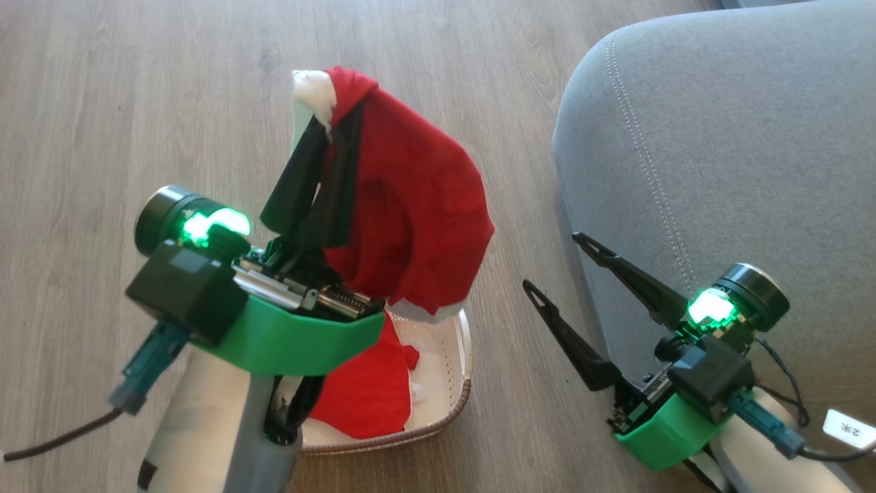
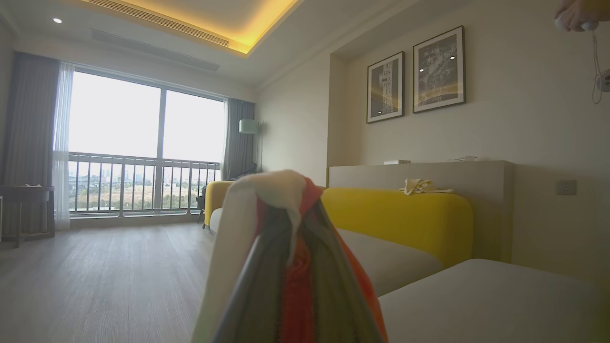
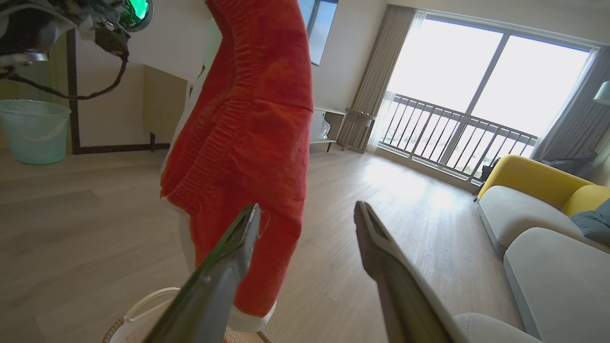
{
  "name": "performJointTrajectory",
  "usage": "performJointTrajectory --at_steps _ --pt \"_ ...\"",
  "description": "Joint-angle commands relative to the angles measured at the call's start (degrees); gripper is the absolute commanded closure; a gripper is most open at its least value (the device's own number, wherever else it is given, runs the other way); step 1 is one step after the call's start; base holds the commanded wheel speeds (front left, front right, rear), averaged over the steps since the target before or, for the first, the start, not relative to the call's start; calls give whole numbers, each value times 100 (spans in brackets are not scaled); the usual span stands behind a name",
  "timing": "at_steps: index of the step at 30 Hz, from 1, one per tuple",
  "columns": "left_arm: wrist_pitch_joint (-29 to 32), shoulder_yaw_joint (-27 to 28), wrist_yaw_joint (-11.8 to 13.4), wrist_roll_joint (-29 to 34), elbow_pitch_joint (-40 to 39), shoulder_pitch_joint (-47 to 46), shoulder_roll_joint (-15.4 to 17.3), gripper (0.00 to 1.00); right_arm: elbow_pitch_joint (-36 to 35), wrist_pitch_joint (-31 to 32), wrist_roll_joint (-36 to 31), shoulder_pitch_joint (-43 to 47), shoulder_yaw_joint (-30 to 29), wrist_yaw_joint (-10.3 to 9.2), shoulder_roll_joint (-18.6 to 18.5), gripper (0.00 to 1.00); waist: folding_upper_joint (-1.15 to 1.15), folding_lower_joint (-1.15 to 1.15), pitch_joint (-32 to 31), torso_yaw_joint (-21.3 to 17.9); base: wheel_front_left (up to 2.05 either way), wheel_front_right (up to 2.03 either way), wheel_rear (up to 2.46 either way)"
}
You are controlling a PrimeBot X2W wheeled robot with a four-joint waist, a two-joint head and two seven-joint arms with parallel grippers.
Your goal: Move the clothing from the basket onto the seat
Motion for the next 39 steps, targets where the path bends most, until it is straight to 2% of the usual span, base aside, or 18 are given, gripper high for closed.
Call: performJointTrajectory --at_steps 1,7,15,18,25,30,35,36,37,38,39 --pt "-28 142 -50 80 -170 -323 51 100 -190 -36 112 -188 117 -2 -144 0 0 0 11 4 0 0 0" --pt "-28 -60 -133 309 -117 -359 51 100 -17 -36 423 -455 342 -2 -439 0 0 0 31 55 0 0 0" --pt "-28 -411 -269 358 -123 -433 51 100 260 -36 670 -804 685 -2 -656 0 0 0 13 181 0 0 0" --pt "-28 -696 -478 450 -73 -457 51 100 375 -36 748 -991 1013 -2 -792 0 0 0 5 224 0 0 0" --pt "-28 -1023 -611 465 -94 -504 51 100 652 -36 987 -1600 1900 -2 -988 0 0 0 -19 276 0 0 0" --pt "-28 -1227 -662 483 -63 -504 51 100 863 -36 987 -2027 2365 -2 -928 0 0 0 -46 295 0 0 0" --pt "-28 -1343 -684 455 -50 -477 51 100 1198 -36 956 -2178 2443 -2 -638 0 0 0 -91 331 0 0 0" --pt "-28 -1354 -686 448 -47 -470 51 100 1295 -36 991 -2156 2372 -2 -562 53 0 0 -99 340 0 0 0" --pt "-28 -1361 -689 443 -44 -465 51 100 1378 -36 992 -2141 2306 -2 -495 94 0 0 -107 353 0 0 0" --pt "-28 -1350 -690 438 -42 -460 51 100 1445 -36 956 -2124 2226 -2 -438 100 0 0 -115 368 0 0 0" --pt "-28 -1329 -692 432 -43 -454 51 100 1513 -36 903 -2092 2098 -2 -377 100 0 0 -123 382 0 0 0"
